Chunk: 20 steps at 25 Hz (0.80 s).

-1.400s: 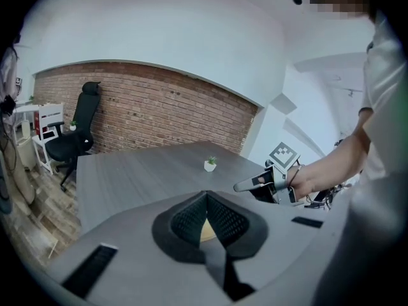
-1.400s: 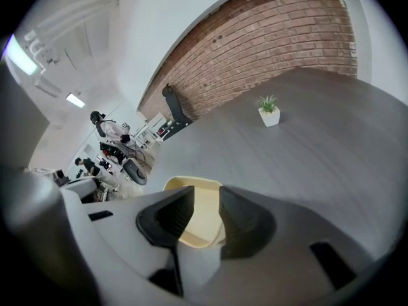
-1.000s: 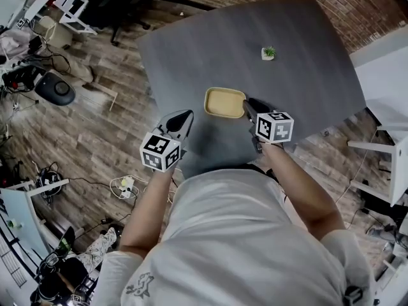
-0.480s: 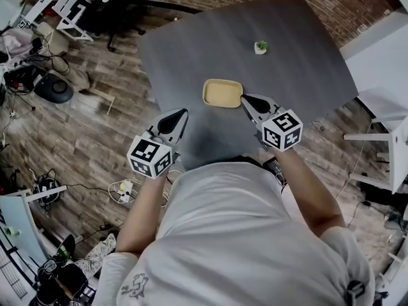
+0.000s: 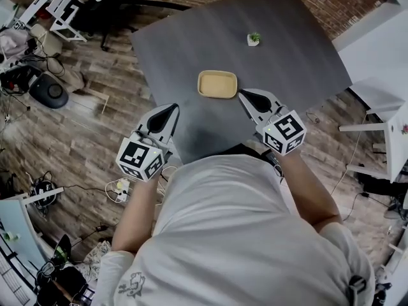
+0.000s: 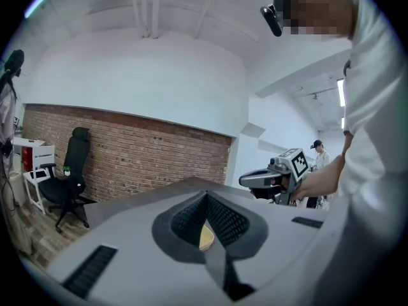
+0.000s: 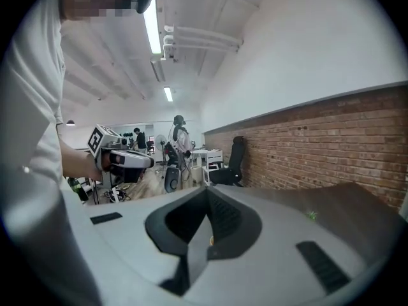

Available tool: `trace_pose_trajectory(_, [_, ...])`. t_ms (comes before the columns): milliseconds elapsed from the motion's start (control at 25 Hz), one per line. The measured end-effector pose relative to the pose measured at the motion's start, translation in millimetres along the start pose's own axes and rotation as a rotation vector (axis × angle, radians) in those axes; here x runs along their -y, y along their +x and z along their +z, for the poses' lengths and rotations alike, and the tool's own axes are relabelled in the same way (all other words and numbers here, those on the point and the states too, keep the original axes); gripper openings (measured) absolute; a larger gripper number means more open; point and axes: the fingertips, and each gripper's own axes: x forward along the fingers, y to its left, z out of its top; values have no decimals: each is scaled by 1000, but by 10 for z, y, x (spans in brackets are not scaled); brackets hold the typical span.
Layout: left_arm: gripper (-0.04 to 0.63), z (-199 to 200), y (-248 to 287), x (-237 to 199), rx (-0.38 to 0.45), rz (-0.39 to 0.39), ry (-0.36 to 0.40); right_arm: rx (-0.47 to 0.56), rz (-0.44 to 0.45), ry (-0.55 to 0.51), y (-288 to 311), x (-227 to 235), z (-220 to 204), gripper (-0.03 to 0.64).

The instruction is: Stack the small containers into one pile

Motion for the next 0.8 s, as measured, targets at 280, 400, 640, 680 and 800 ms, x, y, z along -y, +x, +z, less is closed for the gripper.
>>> trace_pose_trajectory(280, [12,134,-21,150,30,20,0,22,54,-54,-155,-73,208,5])
trace_pose_trajectory(400, [11,184,-20,232,43,44,-5,34,86,-84,-246,-75,317,5])
trace_pose_trajectory(640, [12,165,-37,544,41,112,4,34,147,-125,-504,-38,326,5])
trace_pose_trajectory(680, [12,154,-20,622,43,122,3,35,155,-130,-578,-23,317,5])
trace_pose_trajectory(800, [12,119,34,898,53,147,2,37,174,-152,-825,18,285,5])
